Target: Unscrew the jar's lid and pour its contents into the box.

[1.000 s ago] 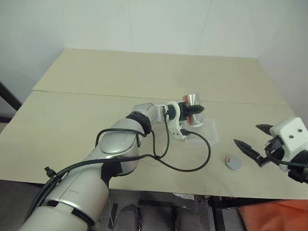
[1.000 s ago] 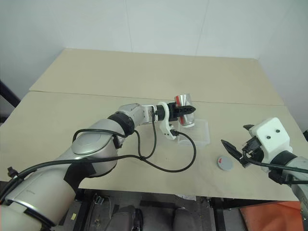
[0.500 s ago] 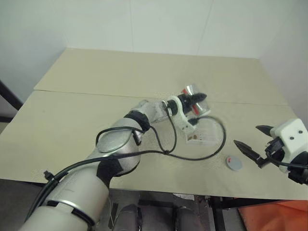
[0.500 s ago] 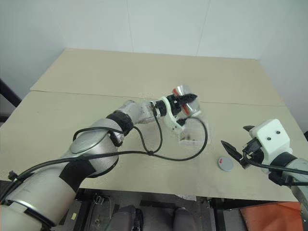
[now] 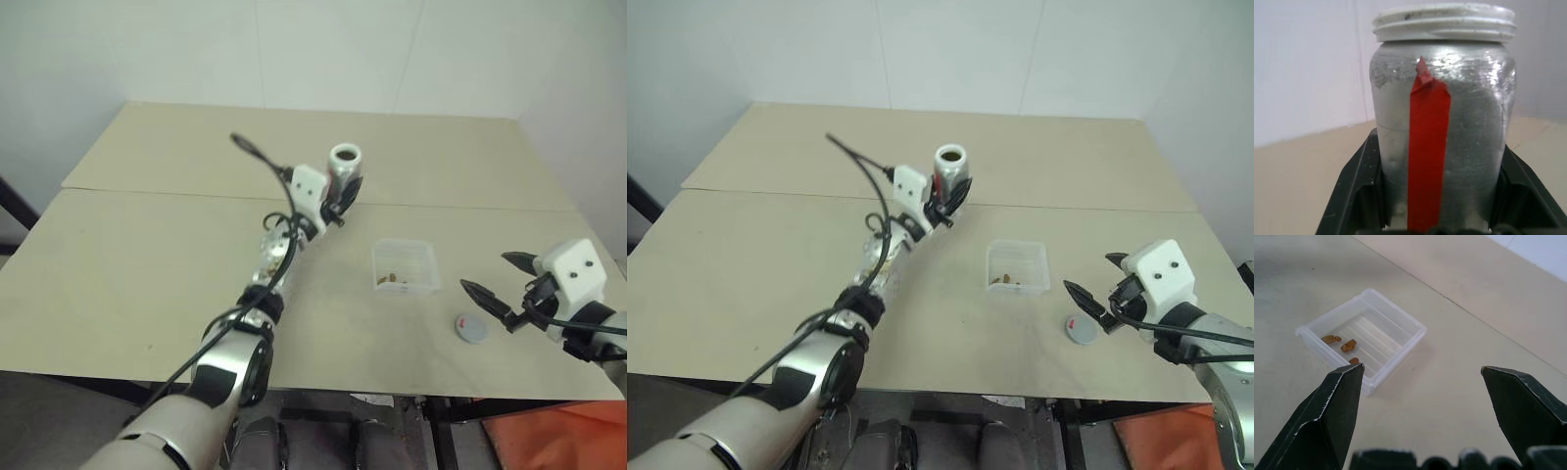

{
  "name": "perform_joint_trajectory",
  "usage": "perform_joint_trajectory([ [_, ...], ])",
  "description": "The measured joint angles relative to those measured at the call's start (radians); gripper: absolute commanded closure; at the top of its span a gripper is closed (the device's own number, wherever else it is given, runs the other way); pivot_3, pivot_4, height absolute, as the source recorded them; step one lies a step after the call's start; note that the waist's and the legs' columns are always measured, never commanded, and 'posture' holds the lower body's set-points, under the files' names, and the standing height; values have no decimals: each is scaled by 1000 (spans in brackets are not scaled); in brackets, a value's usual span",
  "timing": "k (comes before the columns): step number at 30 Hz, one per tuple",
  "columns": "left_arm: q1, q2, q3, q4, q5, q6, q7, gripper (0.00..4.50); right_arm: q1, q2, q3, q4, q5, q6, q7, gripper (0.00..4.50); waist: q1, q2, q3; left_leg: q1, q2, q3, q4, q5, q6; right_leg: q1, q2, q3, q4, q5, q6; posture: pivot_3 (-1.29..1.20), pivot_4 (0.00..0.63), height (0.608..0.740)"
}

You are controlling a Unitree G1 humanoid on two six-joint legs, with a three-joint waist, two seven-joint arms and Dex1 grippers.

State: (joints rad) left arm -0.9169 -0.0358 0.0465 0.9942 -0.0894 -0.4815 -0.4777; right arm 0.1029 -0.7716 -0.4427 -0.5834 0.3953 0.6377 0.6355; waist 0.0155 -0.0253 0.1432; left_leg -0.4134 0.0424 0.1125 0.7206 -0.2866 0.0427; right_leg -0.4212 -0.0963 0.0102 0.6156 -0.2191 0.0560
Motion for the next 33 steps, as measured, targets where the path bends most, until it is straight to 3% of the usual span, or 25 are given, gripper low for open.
perform_joint_trajectory([
  [8,190,-30,-96,-195,84,100,62,2464,-50,17,90,80,-34,-80,3,57,6,0,0,0,-1,-1,0,0,1,1,0,0,-1,0,1,0,150,740],
  [18,236,-31,-109,-200,92,136,112,2464,-6,18,93,94,-57,-107,0,57,0,1,-2,4,0,-2,-1,-3,5,3,0,1,-1,0,1,0,150,740],
  [26,274,-26,-106,-197,83,161,91,24,21,18,91,85,-68,-108,-5,0,-3,2,-4,6,-1,-2,-4,-3,5,3,0,2,-1,0,1,0,150,740],
  [33,322,-24,-107,-277,82,183,95,24,11,18,93,91,-81,-124,-4,0,-3,2,-4,6,-1,-2,-4,-3,6,3,0,2,-2,0,0,0,150,740],
])
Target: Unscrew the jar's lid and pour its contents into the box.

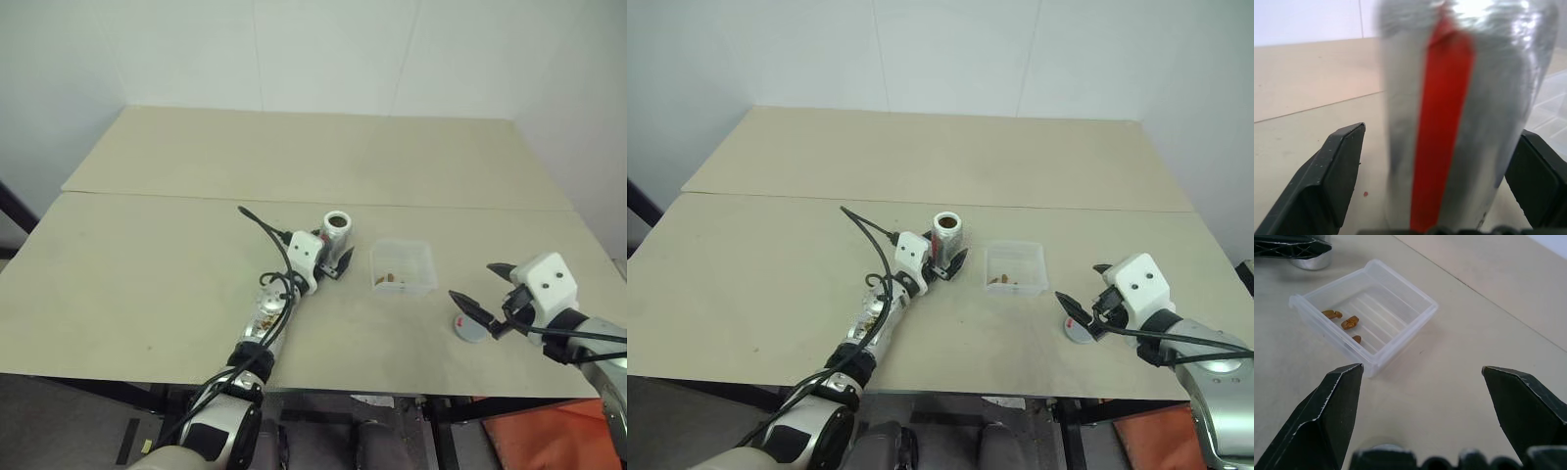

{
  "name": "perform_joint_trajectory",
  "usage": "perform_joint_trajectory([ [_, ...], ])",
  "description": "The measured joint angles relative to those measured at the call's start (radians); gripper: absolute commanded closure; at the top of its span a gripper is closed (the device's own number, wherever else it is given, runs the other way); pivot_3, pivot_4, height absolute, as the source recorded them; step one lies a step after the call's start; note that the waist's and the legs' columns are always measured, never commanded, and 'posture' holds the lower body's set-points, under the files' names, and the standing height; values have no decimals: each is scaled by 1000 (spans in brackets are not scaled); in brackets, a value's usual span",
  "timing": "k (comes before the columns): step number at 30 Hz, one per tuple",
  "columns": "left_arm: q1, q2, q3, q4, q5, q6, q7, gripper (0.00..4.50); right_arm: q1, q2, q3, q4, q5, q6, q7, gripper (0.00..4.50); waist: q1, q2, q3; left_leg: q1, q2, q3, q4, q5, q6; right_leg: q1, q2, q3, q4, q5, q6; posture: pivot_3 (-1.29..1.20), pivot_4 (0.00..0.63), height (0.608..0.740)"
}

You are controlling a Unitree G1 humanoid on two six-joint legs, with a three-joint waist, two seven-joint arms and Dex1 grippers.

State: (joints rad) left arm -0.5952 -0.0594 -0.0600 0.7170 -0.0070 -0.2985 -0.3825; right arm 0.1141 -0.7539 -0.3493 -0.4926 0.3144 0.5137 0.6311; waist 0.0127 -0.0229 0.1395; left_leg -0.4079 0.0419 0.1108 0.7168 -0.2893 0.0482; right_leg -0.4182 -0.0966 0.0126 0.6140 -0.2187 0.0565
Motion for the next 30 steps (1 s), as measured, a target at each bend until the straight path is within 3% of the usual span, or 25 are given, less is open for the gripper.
perform_joint_trajectory([
  [12,261,14,-42,-421,-12,151,31,24,-32,-5,24,55,-44,-38,8,0,1,1,-1,1,0,0,0,0,0,0,0,1,1,0,0,0,150,740],
  [17,352,83,-50,-585,-67,197,-30,24,-59,-5,26,70,-46,-44,16,0,-1,2,-1,1,1,0,-2,0,0,0,0,1,0,0,0,0,150,740],
  [21,404,182,-14,-696,-168,235,-124,24,-46,-14,19,69,-32,-45,50,0,-1,2,-1,2,1,1,-2,0,0,-1,0,1,1,0,-1,0,150,740],
  [26,424,449,99,-815,-366,266,-377,24,97,-82,-107,41,68,-101,252,0,0,3,-2,2,2,1,-2,0,0,0,0,1,0,0,-1,0,150,740],
  [30,456,601,165,-900,-489,329,-529,24,152,-110,-200,25,124,-141,370,0,-2,3,-2,10,3,2,-3,-1,1,8,0,1,-2,0,-1,0,150,740],
])
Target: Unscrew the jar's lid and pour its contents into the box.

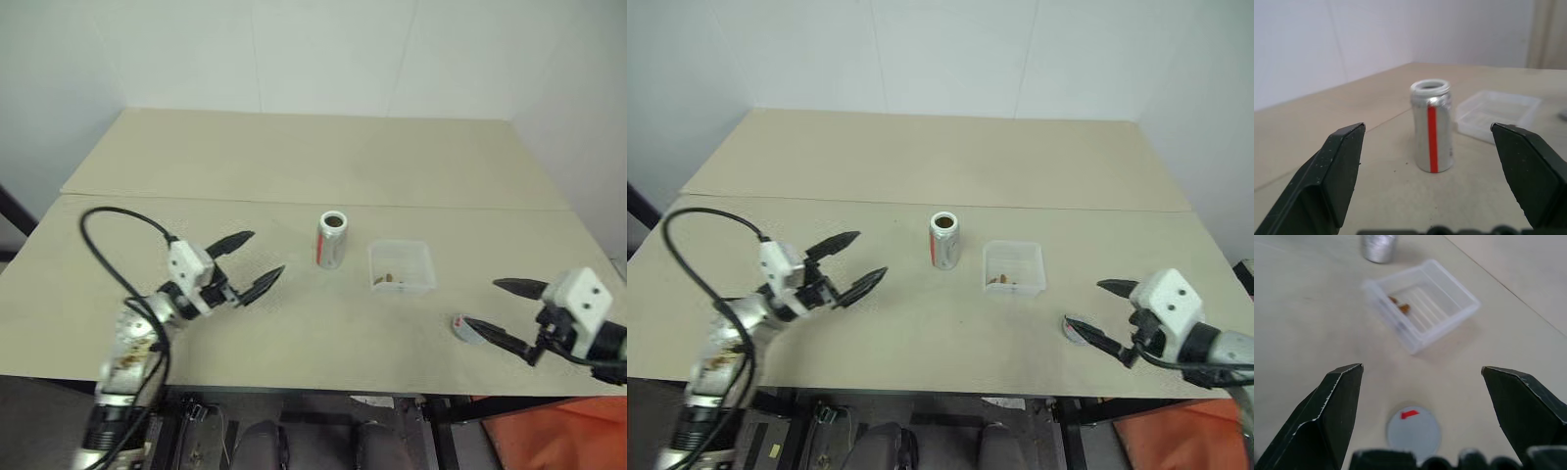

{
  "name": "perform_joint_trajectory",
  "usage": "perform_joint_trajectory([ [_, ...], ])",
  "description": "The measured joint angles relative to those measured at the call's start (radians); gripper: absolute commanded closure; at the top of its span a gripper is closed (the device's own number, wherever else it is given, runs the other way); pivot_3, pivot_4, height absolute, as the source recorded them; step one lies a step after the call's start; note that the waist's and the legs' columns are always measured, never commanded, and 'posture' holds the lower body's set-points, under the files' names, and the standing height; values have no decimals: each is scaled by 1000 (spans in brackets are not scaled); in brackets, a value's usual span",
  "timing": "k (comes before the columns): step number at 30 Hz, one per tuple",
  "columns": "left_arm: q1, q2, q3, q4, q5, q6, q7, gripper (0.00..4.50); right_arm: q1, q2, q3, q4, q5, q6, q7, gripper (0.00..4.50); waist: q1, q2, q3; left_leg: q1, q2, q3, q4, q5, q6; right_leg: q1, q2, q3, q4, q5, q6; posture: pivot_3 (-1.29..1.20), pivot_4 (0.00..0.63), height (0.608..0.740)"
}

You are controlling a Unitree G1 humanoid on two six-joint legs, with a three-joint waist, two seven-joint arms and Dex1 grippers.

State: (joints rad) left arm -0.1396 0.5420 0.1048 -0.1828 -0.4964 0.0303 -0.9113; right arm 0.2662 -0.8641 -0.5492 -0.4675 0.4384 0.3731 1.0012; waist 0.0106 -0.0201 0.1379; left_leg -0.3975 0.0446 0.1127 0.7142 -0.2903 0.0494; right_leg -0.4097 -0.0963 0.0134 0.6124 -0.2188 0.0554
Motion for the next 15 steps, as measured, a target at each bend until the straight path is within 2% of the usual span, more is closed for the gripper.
perform_joint_trajectory([
  [3,63,93,28,-42,-39,28,-90,24,7,-15,-53,7,15,-19,39,0,-2,0,0,9,1,1,-3,-1,-1,7,0,0,-1,-3,-4,0,150,740],
  [15,100,123,47,-53,-37,42,-104,24,-50,-21,-8,37,18,-50,58,0,0,0,0,9,1,1,-3,-1,-1,7,0,0,-1,-2,-3,0,150,740],
])
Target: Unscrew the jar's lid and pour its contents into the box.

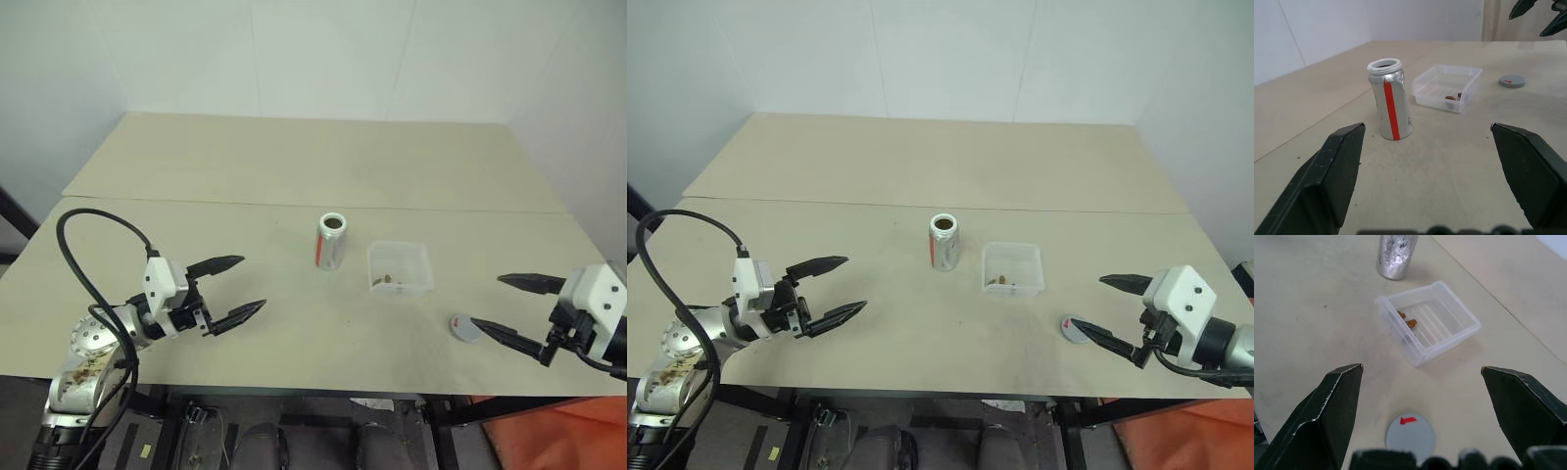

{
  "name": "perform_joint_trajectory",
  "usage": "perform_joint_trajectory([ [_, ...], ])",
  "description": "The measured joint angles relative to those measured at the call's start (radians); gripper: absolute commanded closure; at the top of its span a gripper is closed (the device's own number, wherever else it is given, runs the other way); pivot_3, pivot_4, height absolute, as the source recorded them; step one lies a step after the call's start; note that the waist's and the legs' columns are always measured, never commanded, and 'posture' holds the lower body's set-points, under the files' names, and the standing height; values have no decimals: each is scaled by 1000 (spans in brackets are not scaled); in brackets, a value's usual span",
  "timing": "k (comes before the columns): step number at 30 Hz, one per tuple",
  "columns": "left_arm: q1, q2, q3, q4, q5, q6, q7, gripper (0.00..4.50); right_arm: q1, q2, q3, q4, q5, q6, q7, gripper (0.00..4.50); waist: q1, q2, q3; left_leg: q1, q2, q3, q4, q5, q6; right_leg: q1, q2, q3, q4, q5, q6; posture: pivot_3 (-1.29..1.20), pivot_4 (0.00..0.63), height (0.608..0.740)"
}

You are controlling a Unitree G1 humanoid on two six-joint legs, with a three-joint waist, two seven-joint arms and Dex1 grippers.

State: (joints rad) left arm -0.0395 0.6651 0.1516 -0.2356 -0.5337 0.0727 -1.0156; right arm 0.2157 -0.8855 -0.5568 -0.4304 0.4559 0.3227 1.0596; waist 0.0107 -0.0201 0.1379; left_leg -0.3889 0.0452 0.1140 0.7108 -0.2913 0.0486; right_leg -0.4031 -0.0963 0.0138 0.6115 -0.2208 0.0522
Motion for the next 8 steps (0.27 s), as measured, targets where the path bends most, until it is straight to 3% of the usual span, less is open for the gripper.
perform_joint_trajectory([
  [8,74,74,68,-20,-20,36,-39,24,31,35,14,0,-7,-24,-5,0,2,0,0,0,1,0,-1,-1,-1,-1,1,0,1,-1,-1,0,150,740],
])
